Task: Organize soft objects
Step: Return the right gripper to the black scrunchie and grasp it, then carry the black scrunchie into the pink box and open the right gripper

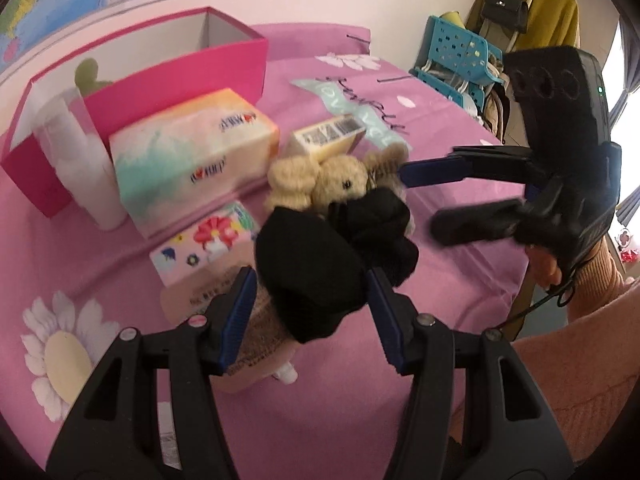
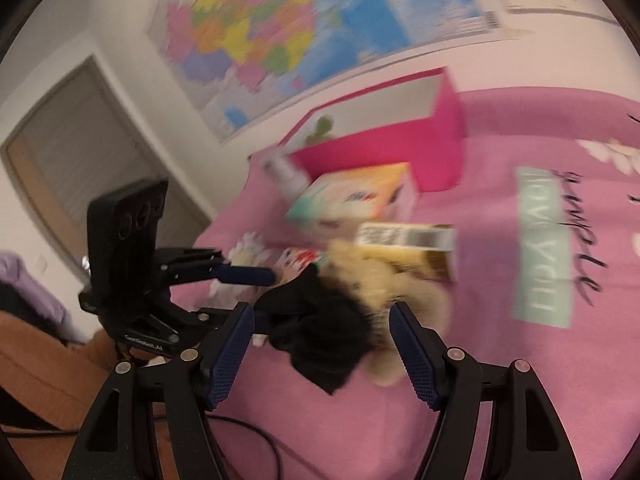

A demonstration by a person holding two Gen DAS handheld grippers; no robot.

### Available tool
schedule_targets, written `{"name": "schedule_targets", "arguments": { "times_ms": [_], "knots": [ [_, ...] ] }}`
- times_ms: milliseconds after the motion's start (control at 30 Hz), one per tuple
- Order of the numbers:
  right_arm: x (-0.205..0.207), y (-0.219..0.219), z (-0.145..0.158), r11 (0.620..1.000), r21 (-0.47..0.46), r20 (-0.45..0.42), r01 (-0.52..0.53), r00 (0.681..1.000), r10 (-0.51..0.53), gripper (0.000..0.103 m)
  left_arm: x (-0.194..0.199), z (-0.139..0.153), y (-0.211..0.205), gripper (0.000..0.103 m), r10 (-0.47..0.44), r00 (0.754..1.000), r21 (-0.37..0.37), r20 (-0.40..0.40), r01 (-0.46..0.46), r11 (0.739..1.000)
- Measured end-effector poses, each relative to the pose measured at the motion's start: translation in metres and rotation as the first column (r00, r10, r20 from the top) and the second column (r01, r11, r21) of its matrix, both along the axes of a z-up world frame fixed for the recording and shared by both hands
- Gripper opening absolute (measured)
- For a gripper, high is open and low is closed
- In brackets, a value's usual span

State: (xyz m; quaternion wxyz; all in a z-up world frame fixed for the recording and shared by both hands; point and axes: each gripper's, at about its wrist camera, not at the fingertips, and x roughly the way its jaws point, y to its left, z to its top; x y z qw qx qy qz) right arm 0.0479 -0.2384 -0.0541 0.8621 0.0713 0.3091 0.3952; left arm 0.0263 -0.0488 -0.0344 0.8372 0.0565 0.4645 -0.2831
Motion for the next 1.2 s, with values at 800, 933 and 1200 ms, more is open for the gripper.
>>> {"name": "schedule_targets", "arguments": {
  "times_ms": [800,933,1200],
  "knots": [
    [0.009,0.021,0.020,0.999,0.038,0.023,-0.020,1.000,0.019,0.015,0.004,0.038,0.004,0.020,0.028,0.997,-0.149,0.072,-0.017,0.989],
    [0.011,0.021,0.049,0.998,0.054,0.089,-0.033,0.996,0.028,0.015,0.017,0.063,0.007,0.020,0.057,0.990,-0.168,0.130,-0.035,0.985],
    [0.051,0.028,0.106,0.999,0.048,0.211,-0.009,0.978,-0.001,0.015,0.076,0.096,0.014,0.020,0.152,0.967,-0.150,0.206,-0.122,0.981]
  ]
}}
